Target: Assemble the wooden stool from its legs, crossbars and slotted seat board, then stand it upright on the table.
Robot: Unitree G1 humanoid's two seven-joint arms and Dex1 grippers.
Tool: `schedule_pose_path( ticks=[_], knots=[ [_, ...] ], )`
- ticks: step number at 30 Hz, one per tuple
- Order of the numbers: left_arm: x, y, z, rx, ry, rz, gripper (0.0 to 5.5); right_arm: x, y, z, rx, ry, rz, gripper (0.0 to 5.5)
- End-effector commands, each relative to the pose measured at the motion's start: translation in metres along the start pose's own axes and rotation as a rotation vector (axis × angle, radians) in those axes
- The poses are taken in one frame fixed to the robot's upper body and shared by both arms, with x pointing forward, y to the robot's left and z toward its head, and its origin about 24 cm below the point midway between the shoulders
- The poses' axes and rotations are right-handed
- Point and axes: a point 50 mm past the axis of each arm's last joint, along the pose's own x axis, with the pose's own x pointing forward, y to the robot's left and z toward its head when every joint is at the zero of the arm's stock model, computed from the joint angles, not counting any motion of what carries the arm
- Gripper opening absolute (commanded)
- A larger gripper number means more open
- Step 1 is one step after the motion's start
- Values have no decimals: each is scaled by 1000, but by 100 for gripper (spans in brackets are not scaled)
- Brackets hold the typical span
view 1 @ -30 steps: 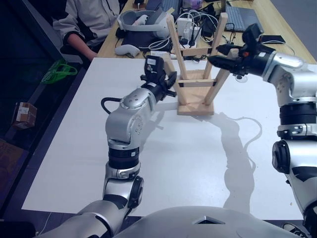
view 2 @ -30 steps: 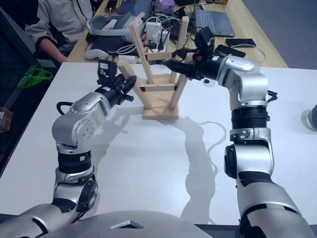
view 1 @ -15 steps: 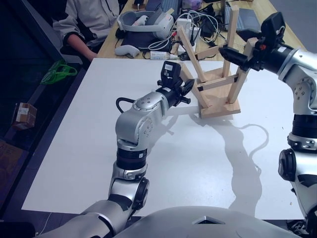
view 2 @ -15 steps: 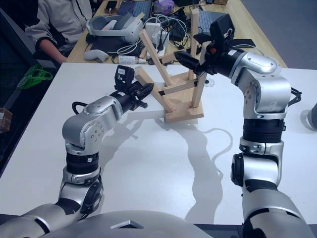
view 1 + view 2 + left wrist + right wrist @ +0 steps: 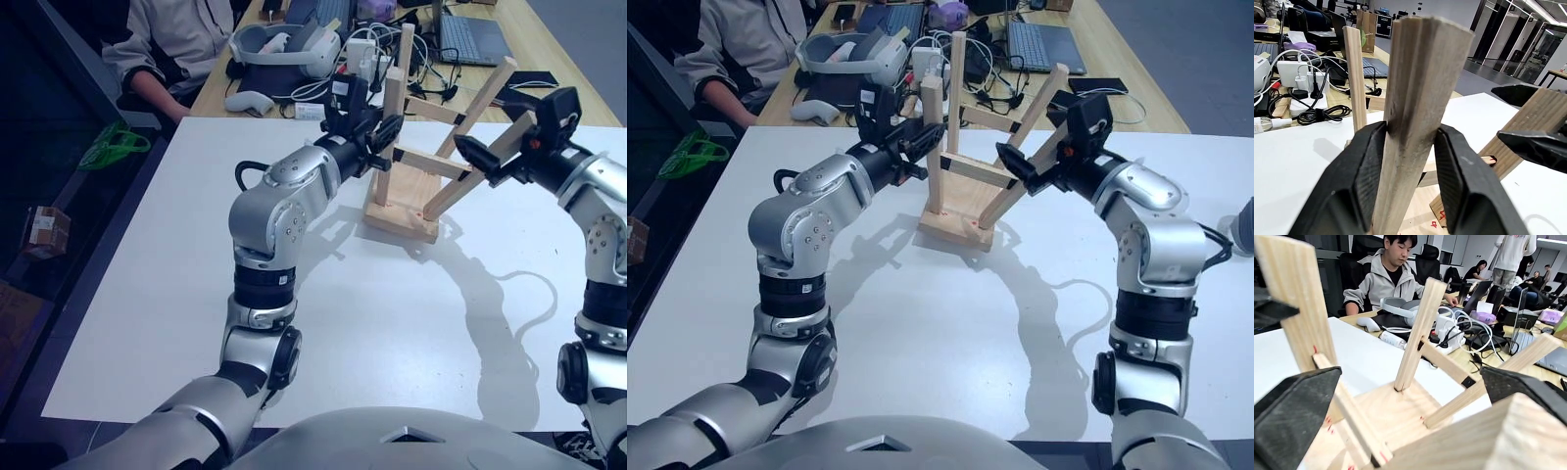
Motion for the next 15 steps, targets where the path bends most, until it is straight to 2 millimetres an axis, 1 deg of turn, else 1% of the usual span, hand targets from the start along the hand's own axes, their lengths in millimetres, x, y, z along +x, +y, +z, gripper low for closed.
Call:
schedule_pose_path(
  ticks=[1,6,7,9,11,12,15],
  knots=[
    [-6,5,8,139,-10,-26,155,4,1,2,-40,-20,-72,538],
    [-15,14,-6,155,33,4,155,17,7,17,-87,-106,-120,538],
    [-17,15,-7,151,26,10,178,19,9,20,-86,-120,-120,540],
    [-21,12,-9,129,9,-2,203,23,11,28,-84,-158,-116,540],
    [-22,6,-11,106,1,-42,229,22,12,40,-90,-208,-120,540],
    [-23,4,-11,98,-1,-58,248,22,13,48,-96,-238,-121,540],
    [-28,1,-7,41,-19,-83,288,19,27,86,-137,-404,-62,540]
  ],
)
